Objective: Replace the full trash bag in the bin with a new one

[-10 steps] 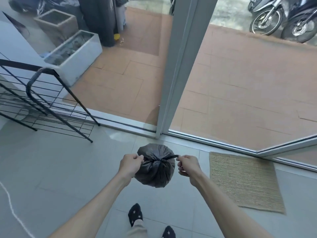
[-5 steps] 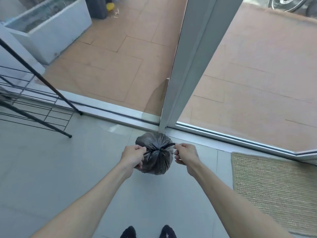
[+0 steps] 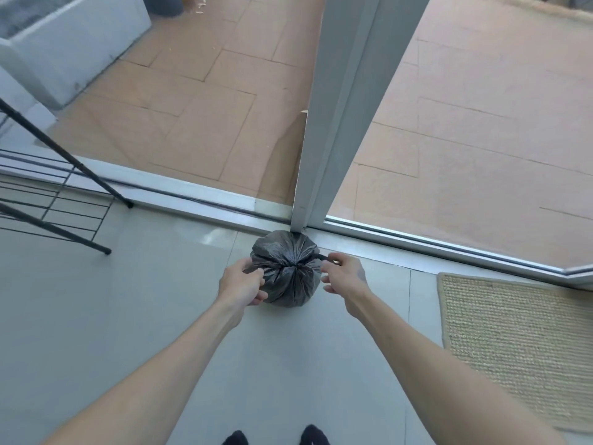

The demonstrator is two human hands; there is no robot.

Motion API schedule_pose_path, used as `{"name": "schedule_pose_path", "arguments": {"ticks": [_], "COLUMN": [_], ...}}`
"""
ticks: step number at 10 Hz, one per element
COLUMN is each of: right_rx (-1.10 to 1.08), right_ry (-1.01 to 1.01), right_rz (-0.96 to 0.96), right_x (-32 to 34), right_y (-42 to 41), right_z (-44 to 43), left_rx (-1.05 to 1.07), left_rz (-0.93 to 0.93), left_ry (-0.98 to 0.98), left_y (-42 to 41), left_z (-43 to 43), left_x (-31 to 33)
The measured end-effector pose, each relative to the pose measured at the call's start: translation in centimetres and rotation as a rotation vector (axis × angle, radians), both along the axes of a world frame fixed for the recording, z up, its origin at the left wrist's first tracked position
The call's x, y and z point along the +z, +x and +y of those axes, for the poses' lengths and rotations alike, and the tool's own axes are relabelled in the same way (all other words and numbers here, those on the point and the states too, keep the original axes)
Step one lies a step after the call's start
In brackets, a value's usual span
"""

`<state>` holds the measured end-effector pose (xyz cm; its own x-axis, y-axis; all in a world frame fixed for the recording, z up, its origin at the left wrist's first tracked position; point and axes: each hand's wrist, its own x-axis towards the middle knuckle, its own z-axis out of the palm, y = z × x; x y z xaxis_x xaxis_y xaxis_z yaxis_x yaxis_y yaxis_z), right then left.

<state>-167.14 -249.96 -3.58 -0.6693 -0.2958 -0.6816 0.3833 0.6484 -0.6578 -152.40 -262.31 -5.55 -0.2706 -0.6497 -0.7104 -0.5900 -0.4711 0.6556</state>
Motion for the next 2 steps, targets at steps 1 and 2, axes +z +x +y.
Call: {"name": "schedule_pose_path", "arguments": {"ticks": [1,2], "right_rx": [0.073,0.125], "right_ry": [0.037,0.077], "right_rz": [0.014,0.014], "right_x": [1.8,4.2], "right_y": [0.6,1.3], "right_z": [1.2,3.0], "left_rx": [-0.01,-0.018], "left_rz": [-0.009,-0.046], "left_ry": [-0.009,-0.036], "left_y": [0.9,2.0], "left_z": [0.4,1.0], "left_x": [1.9,4.5]}}
